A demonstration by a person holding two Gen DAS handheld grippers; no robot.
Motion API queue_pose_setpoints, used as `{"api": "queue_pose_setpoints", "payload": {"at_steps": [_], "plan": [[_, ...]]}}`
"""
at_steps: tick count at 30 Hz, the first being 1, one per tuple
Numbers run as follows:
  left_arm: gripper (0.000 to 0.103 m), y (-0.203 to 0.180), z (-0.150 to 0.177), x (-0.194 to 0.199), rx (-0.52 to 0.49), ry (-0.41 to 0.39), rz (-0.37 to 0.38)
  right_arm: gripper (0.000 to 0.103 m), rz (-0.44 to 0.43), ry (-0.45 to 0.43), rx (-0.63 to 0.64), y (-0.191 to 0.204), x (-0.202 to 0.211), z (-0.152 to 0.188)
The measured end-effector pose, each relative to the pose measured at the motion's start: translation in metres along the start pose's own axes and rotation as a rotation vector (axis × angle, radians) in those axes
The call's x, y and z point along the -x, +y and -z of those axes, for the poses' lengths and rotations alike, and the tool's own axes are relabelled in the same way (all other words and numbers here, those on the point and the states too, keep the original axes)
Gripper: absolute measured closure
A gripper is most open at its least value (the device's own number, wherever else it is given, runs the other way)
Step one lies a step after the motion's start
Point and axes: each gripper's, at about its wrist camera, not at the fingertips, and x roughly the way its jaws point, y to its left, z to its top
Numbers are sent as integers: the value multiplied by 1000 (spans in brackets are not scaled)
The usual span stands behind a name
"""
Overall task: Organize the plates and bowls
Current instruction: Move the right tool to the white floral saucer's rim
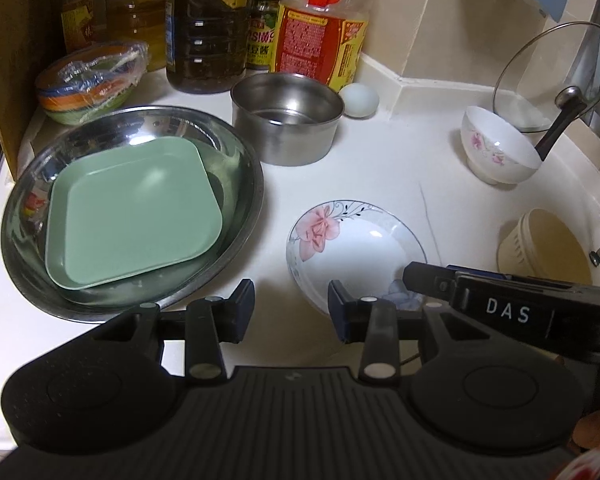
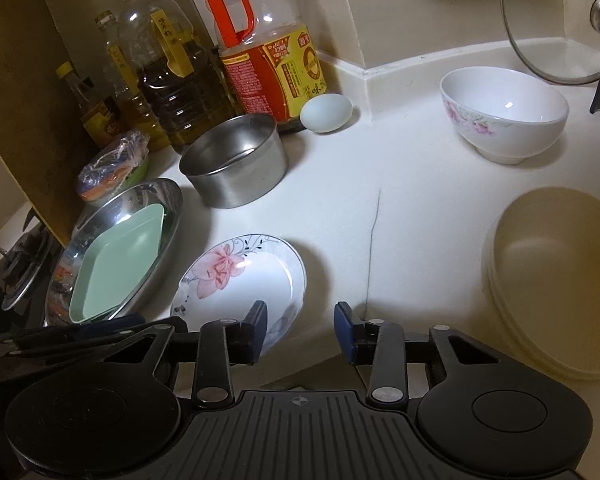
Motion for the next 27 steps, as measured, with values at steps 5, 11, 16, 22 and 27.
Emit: {"api": "queue_pose_setpoints", "payload": {"at_steps": [5,11,16,22,27], "plan": [[70,0,-1,-10,0,13,-2,70,5,4,-1,-3,-9,-3],[73,-1,-4,-17,5,26,-5,77,-5,9,3,-4,-17,-5],[77,-1,-5,-21,9,27,-1,82,-13,11,17,-3,-20,-6],[86,-4,-7,-24,3,26,13,93,-25,17,27,-2,-23,-8],[88,-6,-8,-25,-6,21,13,94,-27,15,36,-2,-24,-8]]}}
